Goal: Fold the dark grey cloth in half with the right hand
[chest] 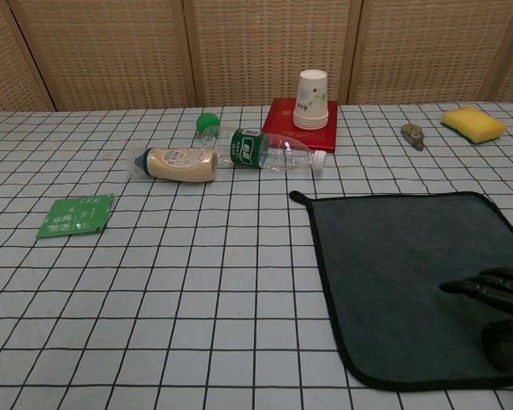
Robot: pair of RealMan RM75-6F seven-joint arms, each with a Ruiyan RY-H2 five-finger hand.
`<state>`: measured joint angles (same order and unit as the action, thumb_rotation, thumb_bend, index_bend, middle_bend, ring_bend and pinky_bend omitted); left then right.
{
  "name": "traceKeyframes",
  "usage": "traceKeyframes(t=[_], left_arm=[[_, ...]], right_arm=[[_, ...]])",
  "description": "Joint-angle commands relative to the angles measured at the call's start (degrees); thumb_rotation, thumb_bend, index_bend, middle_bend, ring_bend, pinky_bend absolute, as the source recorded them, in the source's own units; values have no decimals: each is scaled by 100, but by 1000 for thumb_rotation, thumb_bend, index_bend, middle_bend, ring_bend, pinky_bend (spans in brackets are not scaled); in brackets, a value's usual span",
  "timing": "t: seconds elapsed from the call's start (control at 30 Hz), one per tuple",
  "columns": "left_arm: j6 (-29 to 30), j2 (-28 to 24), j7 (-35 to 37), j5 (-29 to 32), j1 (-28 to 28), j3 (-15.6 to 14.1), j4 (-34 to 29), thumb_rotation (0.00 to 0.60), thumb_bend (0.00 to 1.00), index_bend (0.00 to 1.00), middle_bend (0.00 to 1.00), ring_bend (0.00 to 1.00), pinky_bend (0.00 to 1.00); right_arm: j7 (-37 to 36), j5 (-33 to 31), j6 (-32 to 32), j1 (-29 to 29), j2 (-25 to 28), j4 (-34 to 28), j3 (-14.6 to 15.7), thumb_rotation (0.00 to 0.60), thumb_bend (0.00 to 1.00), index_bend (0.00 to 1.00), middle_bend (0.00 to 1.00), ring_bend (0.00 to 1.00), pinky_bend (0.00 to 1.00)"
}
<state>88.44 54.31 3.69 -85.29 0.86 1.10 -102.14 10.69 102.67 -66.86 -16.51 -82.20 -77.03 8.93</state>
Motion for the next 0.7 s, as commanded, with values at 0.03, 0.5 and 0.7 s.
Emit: traceKeyframes(t=[0.03,0.5,0.7], left_arm=[[-8,3,-2,-3,-4,-2,-1,600,0,0,0,0,0],[-24,10,-13,3,-11,-3,0,600,0,0,0,0,0],[-27,7,-4,-5,-13,-6,3,600,0,0,0,0,0]], right_arm=[[-7,-13,-10,-12,-20,19,0,600,490,501,0,0,0],[37,-72,-62,-66,-65,67,-28,600,565,508,0,0,0],[-13,-63,-137,-86,-40,39,-35,600,609,523,0,0,0]])
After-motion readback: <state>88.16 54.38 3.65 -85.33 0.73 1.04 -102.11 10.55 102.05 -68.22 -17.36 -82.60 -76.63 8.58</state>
